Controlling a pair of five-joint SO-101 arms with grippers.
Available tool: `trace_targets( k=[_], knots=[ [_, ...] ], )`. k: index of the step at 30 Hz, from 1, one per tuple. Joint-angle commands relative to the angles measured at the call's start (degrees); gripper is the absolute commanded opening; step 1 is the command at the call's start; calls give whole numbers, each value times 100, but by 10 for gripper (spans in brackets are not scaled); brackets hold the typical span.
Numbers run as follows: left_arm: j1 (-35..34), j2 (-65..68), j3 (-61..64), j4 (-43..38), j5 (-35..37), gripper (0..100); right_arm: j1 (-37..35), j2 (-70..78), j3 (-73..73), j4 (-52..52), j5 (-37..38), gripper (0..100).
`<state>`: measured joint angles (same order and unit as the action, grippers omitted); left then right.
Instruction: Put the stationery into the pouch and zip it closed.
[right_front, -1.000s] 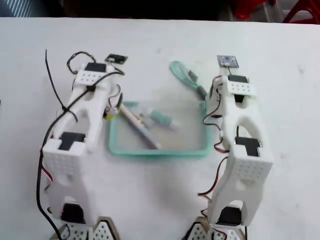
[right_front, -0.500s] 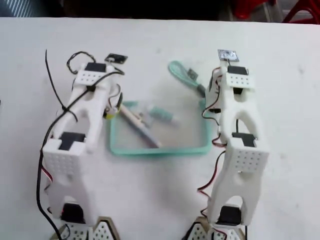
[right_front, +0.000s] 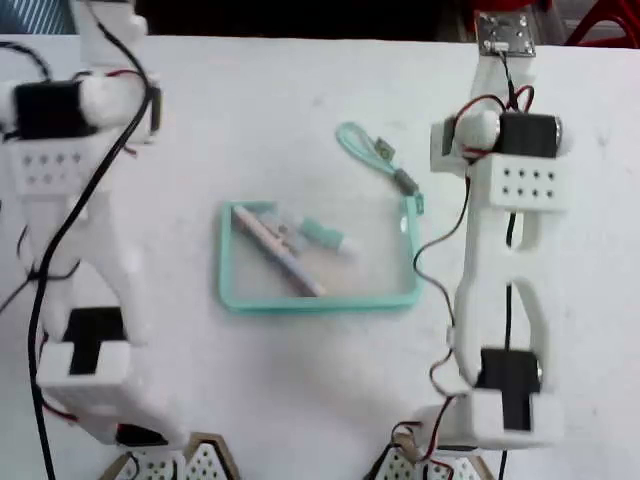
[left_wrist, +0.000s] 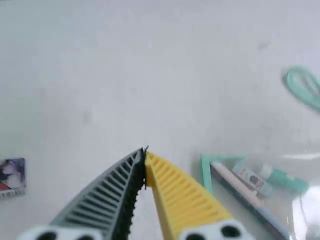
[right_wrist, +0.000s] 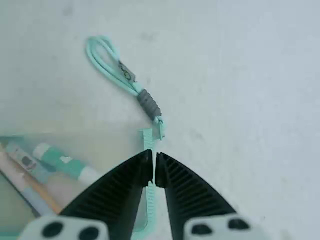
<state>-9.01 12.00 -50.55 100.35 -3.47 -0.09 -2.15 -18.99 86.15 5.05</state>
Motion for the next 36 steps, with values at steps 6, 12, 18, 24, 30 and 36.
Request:
trace_targets(
  k=[6, 12, 18, 24, 30, 36],
  knots=[
    [-22, -1912, -1160, 193, 44, 23, -954, -2545, -202, 549, 0, 17],
    [488, -3969, -527, 185, 26, 23, -1824, -4031, 132, 356, -26, 17],
    [1279, -5815, 1204, -35, 9, 23, -2088, -5358, 949, -233, -9, 17],
    [1279, -8013, 2655, -888, 9, 22, -2088, -6800, 1943, -585, -9, 17],
    [1112, -10185, 5169, -2066, -220, 22, -2079, -8312, 2980, -743, 0, 17],
    [444, -11820, 7253, -2998, -563, 22, -1684, -9851, 4088, -743, 18, 19]
  ],
)
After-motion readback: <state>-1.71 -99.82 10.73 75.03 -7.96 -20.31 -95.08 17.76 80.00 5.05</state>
